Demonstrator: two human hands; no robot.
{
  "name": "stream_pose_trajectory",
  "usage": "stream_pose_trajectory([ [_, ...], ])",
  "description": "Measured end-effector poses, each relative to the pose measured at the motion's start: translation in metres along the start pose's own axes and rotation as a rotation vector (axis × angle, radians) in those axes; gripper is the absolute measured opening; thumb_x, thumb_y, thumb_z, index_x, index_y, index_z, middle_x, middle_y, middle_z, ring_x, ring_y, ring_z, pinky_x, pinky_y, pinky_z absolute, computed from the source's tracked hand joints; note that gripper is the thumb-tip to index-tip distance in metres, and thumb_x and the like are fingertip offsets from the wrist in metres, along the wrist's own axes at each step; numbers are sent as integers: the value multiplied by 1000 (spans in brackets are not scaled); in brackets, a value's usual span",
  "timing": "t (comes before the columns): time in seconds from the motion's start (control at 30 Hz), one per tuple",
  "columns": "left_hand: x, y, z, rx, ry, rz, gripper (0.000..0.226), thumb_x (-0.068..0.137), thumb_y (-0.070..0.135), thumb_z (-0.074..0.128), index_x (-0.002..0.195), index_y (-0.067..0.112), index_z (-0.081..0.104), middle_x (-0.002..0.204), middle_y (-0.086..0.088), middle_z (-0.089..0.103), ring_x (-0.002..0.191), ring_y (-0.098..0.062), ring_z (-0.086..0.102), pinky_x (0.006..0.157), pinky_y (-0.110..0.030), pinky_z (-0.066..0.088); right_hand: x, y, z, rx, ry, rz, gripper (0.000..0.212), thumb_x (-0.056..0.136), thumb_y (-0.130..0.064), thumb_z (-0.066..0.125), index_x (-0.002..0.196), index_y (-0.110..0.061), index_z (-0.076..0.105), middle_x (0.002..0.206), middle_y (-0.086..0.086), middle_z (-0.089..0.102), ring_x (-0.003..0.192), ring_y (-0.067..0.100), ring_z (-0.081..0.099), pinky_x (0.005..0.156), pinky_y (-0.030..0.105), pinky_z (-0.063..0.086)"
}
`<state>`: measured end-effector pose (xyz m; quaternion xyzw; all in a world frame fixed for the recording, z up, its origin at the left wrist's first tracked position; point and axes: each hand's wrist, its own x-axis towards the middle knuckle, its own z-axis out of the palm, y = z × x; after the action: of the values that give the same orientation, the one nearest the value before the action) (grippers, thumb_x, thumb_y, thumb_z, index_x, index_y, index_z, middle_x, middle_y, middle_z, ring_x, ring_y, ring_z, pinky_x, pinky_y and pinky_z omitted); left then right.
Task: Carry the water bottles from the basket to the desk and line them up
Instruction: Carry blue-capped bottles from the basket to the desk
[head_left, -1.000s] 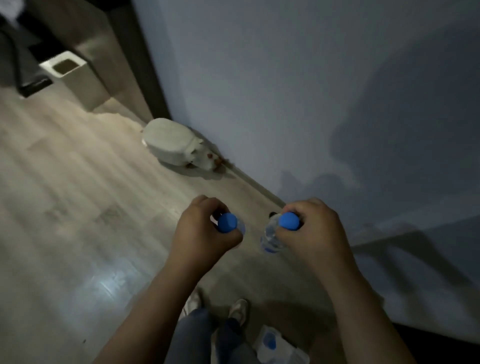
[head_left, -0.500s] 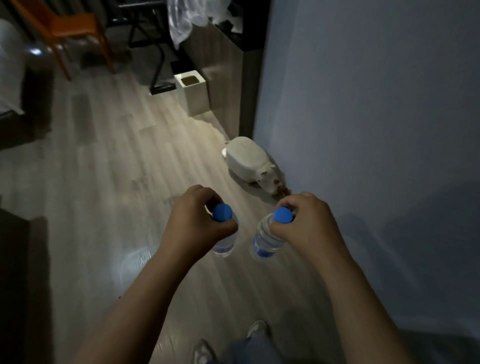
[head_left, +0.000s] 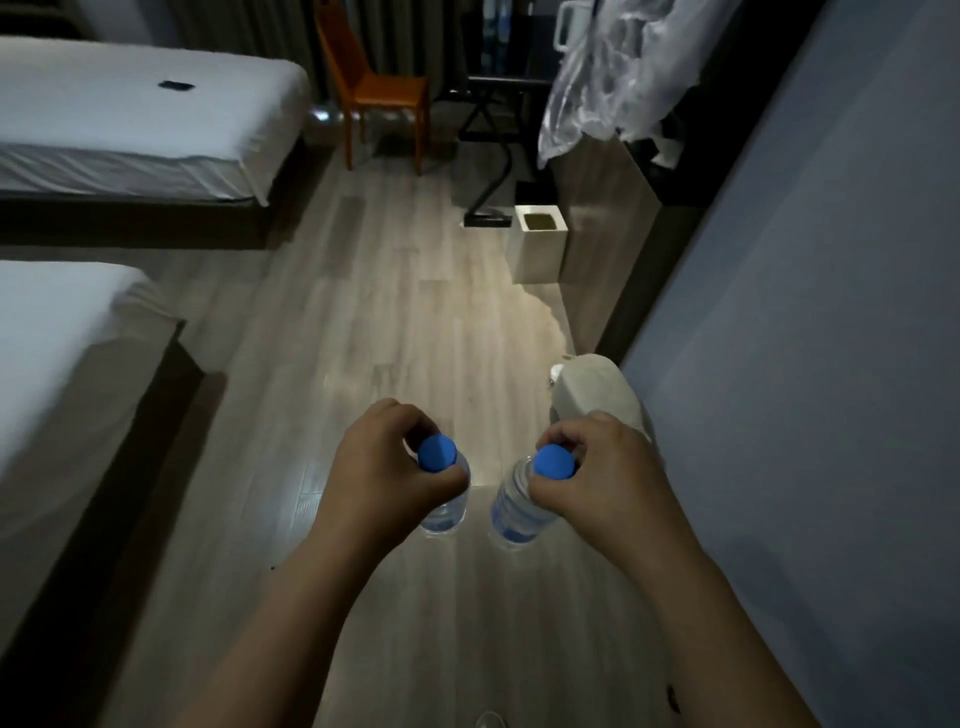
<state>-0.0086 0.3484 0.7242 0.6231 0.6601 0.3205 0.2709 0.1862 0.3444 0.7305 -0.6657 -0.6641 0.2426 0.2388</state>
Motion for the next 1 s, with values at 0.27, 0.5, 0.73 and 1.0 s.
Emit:
stream_pose_trajectory([
  [0.27,18,2,-5,27,107,-94,25,59,28,77,78,29,60,83,11,57,69,-8,59,60,-23,55,41,-5,-4,-29,-29,-100,14,66,-28,71,78,-29,64,79,-14,58,66,5,57,54,14,38],
  [0.5,52,-11,-19,27,142,-137,25,61,30,78,79,27,61,82,12,58,69,-6,58,59,-16,49,80,-20,-1,-19,-53,-111,14,67,-23,73,78,-28,65,77,-14,59,66,3,57,54,7,36],
  [0.73,115,-27,-51,11,132,-77,23,60,31,76,78,28,61,80,12,59,67,-6,60,53,-9,40,135,-59,15,-10,-9,-71,19,68,-24,75,85,-26,68,83,-11,60,72,9,60,65,19,51],
  [1.0,201,-45,-89,-35,129,5,23,59,27,75,75,26,60,80,11,57,66,-8,59,57,-14,42,203,-106,36,36,54,-33,25,69,-21,76,92,-24,68,86,-14,59,74,9,60,65,18,50],
])
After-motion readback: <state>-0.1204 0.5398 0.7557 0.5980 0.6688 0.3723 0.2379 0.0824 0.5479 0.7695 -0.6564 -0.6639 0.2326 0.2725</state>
